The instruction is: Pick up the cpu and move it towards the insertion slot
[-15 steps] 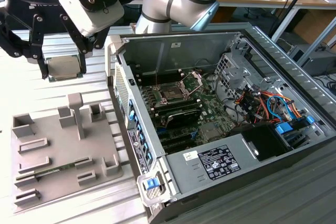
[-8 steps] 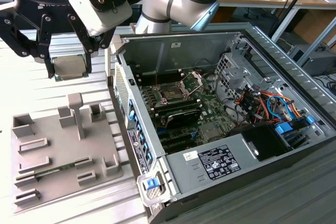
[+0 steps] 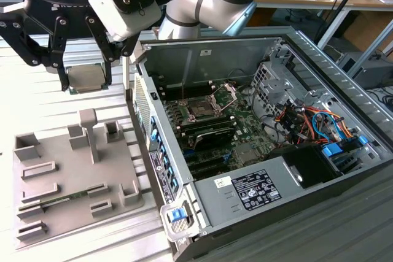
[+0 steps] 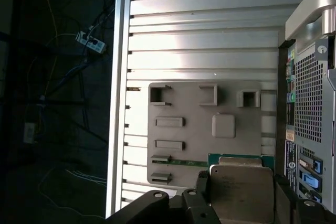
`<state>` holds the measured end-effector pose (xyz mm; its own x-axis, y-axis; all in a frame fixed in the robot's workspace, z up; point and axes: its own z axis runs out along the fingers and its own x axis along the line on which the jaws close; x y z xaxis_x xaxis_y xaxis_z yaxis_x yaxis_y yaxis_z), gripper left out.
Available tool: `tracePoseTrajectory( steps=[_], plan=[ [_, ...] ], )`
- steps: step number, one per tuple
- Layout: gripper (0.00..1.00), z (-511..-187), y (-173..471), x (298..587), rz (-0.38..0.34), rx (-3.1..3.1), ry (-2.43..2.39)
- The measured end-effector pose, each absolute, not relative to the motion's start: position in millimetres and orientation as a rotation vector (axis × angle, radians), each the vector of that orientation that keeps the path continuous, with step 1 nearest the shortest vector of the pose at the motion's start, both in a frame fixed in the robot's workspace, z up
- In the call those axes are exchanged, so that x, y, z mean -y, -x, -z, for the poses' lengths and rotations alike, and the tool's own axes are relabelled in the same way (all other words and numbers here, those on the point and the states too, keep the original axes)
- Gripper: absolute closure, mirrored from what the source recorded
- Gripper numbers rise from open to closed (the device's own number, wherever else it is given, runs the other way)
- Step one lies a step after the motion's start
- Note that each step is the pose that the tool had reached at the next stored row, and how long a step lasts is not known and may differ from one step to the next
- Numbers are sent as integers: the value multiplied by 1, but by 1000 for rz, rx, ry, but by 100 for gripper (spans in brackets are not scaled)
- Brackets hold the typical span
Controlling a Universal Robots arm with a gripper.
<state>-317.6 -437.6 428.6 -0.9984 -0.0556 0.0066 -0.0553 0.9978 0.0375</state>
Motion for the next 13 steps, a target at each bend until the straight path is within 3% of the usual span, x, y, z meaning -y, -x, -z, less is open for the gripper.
tracePoseTrajectory(
  steps=[13],
  plan=[
    [45, -429, 309, 438, 58, 3132, -87]
  ],
)
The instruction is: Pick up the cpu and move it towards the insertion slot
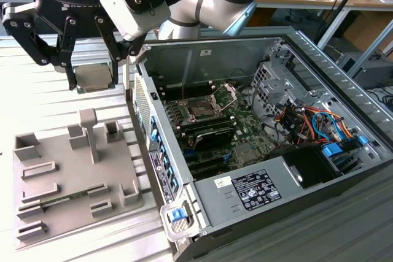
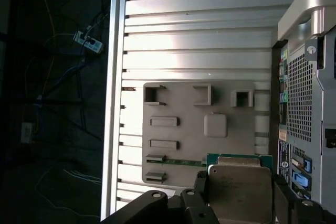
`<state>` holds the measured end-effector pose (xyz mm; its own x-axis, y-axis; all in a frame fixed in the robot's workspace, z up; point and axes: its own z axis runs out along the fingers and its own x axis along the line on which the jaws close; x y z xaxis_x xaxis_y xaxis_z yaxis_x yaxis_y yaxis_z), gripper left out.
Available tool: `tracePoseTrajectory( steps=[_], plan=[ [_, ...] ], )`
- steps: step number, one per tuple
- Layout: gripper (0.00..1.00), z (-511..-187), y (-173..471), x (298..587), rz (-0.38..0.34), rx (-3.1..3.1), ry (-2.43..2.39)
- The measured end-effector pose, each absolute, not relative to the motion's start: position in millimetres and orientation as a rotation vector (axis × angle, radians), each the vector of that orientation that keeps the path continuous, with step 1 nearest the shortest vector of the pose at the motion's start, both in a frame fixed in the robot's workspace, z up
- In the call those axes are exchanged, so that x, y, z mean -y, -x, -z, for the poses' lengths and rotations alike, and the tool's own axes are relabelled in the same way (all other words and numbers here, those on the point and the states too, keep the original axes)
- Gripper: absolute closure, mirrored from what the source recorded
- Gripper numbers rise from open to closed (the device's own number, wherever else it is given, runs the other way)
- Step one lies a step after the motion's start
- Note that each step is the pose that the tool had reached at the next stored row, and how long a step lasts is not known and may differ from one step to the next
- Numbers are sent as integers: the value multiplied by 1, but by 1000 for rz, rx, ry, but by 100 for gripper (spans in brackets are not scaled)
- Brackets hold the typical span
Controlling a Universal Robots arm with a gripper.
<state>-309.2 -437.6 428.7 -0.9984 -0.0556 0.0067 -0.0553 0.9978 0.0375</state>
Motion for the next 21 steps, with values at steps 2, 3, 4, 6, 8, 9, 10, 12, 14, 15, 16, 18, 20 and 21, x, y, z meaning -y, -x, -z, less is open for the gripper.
tracePoseTrajectory(
  steps=[2, 3, 4, 6, 8, 9, 10, 12, 14, 15, 16, 18, 20, 21],
  plan=[
    [45, -429, 308, 438, 58, 3132, -87],
    [45, -429, 308, 438, 58, 3132, -87],
    [45, -429, 307, 438, 58, 3132, -87],
    [45, -429, 307, 438, 58, 3132, -87],
    [45, -429, 305, 438, 58, 3132, -87],
    [45, -429, 305, 438, 58, 3132, -87],
    [45, -429, 305, 438, 58, 3132, -87],
    [45, -429, 304, 438, 58, 3132, -87],
    [45, -429, 303, 438, 58, 3132, -87],
    [45, -429, 303, 438, 58, 3132, -87],
    [45, -429, 302, 438, 58, 3132, -87],
    [45, -429, 301, 438, 58, 3132, -87],
    [45, -429, 300, 438, 58, 3132, -87],
    [45, -429, 300, 438, 58, 3132, -87]
  ],
)
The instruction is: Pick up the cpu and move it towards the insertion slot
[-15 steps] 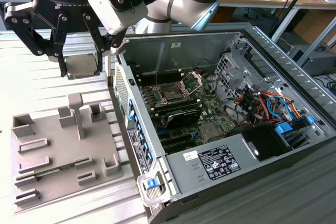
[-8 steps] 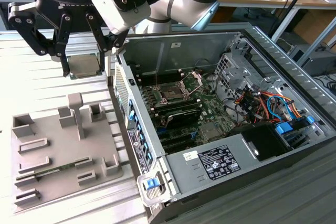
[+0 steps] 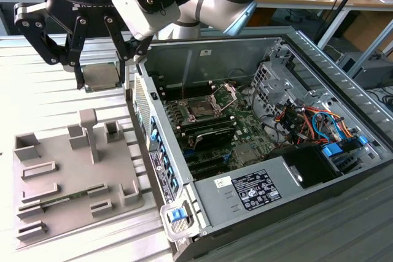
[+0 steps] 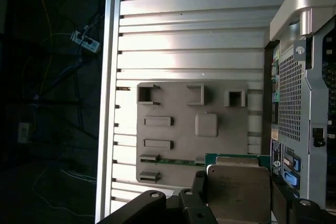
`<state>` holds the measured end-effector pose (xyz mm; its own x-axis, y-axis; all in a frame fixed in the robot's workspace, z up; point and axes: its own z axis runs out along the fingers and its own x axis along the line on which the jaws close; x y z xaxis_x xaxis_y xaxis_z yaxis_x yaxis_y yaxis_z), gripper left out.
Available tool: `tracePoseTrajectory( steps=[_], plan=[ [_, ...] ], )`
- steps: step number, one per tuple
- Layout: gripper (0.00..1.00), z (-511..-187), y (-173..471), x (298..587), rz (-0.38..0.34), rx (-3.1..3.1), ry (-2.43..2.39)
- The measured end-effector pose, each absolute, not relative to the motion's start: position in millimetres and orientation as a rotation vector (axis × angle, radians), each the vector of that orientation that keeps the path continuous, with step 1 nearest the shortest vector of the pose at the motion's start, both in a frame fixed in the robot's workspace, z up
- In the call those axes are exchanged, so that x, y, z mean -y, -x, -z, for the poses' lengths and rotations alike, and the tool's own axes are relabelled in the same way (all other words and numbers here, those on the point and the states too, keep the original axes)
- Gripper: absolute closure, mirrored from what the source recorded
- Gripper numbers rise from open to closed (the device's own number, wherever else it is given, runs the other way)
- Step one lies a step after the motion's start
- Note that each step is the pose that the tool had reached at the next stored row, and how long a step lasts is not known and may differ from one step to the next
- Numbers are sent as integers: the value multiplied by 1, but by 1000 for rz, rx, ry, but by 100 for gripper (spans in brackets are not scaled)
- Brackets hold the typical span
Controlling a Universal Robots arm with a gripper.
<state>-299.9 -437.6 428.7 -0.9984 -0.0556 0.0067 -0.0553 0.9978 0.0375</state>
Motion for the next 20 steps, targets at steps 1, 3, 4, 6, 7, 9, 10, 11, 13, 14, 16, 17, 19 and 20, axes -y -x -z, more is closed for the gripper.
tracePoseTrajectory(
  steps=[1, 3, 4, 6, 7, 9, 10, 11, 13, 14, 16, 17, 19, 20],
  plan=[
    [45, -429, 299, 438, 58, 3132, -87],
    [45, -429, 298, 438, 58, 3132, -87],
    [45, -429, 297, 438, 58, 3132, -87],
    [45, -429, 296, 438, 58, 3132, -87],
    [45, -428, 295, 438, 59, 3132, -87],
    [45, -428, 294, 438, 59, 3132, -87],
    [45, -428, 293, 438, 59, 3132, -87],
    [45, -428, 293, 438, 58, 3132, -87],
    [45, -428, 292, 438, 58, 3132, -87],
    [45, -428, 291, 438, 58, 3132, -87],
    [45, -427, 290, 438, 58, 3132, -87],
    [45, -427, 290, 438, 58, 3132, -87],
    [45, -427, 289, 438, 59, 3132, -87],
    [45, -427, 289, 438, 58, 3132, -87]
  ],
)
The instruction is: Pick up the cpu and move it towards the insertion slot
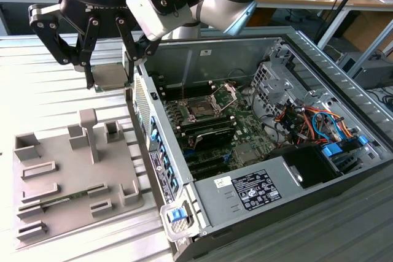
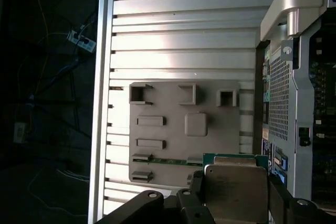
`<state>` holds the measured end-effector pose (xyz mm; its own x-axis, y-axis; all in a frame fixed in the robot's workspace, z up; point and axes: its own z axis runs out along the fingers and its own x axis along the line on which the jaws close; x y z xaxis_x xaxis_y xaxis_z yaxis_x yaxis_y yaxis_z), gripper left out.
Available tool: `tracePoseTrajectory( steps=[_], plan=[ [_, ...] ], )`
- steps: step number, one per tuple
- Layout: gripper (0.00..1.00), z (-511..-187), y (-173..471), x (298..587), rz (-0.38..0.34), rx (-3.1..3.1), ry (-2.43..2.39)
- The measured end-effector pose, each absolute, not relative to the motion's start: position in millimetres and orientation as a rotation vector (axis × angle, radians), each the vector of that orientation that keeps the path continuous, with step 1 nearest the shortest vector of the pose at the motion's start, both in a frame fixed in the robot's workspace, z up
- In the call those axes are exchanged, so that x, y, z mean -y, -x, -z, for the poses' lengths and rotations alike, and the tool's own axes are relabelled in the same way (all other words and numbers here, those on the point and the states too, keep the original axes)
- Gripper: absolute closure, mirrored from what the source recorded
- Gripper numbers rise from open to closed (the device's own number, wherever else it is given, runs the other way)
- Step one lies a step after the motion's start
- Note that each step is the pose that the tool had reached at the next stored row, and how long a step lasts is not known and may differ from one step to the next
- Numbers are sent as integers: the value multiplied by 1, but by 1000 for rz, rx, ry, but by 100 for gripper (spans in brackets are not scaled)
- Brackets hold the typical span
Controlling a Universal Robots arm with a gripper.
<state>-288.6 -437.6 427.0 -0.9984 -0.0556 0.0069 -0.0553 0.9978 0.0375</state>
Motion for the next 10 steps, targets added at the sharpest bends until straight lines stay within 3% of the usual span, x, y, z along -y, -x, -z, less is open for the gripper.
tracePoseTrajectory(
  steps=[10],
  plan=[
    [45, -427, 284, 438, 59, 3132, -87]
  ],
)
